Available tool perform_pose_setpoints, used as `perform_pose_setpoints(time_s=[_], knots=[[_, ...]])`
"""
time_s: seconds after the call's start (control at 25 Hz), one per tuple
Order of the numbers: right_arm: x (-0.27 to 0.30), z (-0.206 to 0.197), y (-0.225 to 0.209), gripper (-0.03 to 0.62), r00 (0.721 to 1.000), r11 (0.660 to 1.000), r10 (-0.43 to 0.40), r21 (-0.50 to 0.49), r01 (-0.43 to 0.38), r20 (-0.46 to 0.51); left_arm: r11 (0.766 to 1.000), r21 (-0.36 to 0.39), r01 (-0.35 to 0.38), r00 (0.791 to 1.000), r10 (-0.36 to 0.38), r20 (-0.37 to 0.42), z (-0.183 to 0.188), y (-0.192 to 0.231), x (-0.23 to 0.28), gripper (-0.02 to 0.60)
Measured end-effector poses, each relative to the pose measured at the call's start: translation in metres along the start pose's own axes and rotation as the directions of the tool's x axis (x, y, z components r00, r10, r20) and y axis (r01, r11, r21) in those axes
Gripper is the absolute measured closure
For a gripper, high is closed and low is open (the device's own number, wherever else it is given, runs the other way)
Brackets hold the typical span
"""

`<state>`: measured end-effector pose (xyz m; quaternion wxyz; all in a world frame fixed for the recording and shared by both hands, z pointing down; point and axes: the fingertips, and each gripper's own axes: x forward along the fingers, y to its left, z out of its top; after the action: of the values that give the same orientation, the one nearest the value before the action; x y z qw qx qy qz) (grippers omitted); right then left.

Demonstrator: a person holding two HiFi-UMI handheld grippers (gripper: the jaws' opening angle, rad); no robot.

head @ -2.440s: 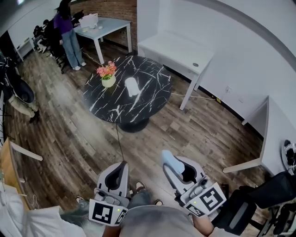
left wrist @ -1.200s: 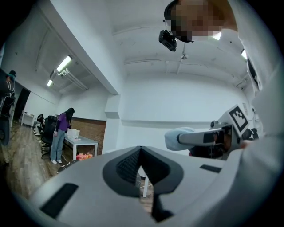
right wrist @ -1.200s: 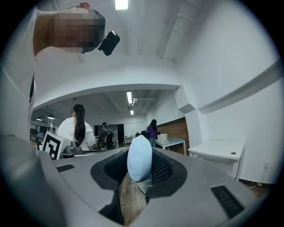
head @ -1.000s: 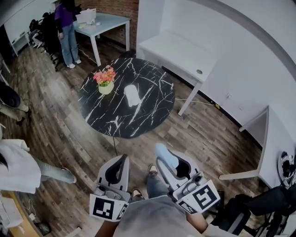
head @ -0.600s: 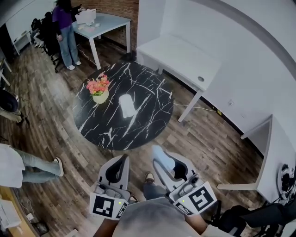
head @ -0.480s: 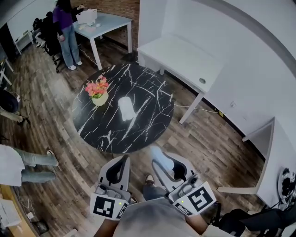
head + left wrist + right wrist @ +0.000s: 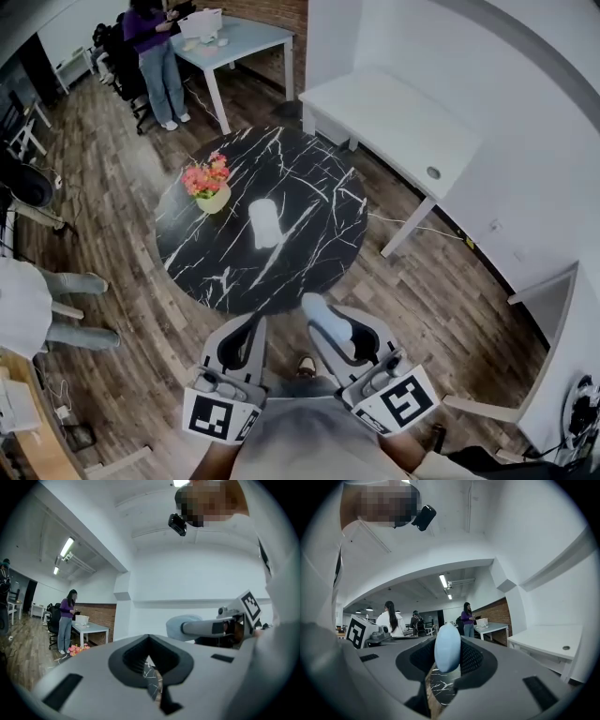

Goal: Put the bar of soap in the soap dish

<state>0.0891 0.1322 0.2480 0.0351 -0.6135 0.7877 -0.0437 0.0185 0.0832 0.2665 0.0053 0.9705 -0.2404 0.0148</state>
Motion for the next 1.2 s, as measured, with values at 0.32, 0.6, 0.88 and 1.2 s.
perform_pose_setpoints(time_s=[0.32,0.6,0.88,1.2], knots=[[0.016,0.003,-0.025,0.470,0.999,0.999,0.035,0.023,-0.035,0.025,1.000,0.025,-0.008,1.000,0.008,-0.008,0.002,0.004,0.025,0.580],[0.047,-0.001,-0.045,0.470,0.998,0.998,0.052,0.031,-0.052,0.021,0.999,0.018,-0.031,0.999,0.031,-0.014,-0.001,0.035,0.051,0.580],[0.092,-0.009,-0.066,0.470,0.998,0.997,0.070,0.040,-0.071,0.003,0.999,-0.004,-0.035,0.999,0.035,-0.024,-0.009,0.075,0.084,0.580],[0.162,-0.010,-0.079,0.470,0.994,0.992,0.106,0.066,-0.106,0.003,0.998,-0.055,-0.037,0.998,0.035,-0.049,-0.019,0.137,0.112,0.580]])
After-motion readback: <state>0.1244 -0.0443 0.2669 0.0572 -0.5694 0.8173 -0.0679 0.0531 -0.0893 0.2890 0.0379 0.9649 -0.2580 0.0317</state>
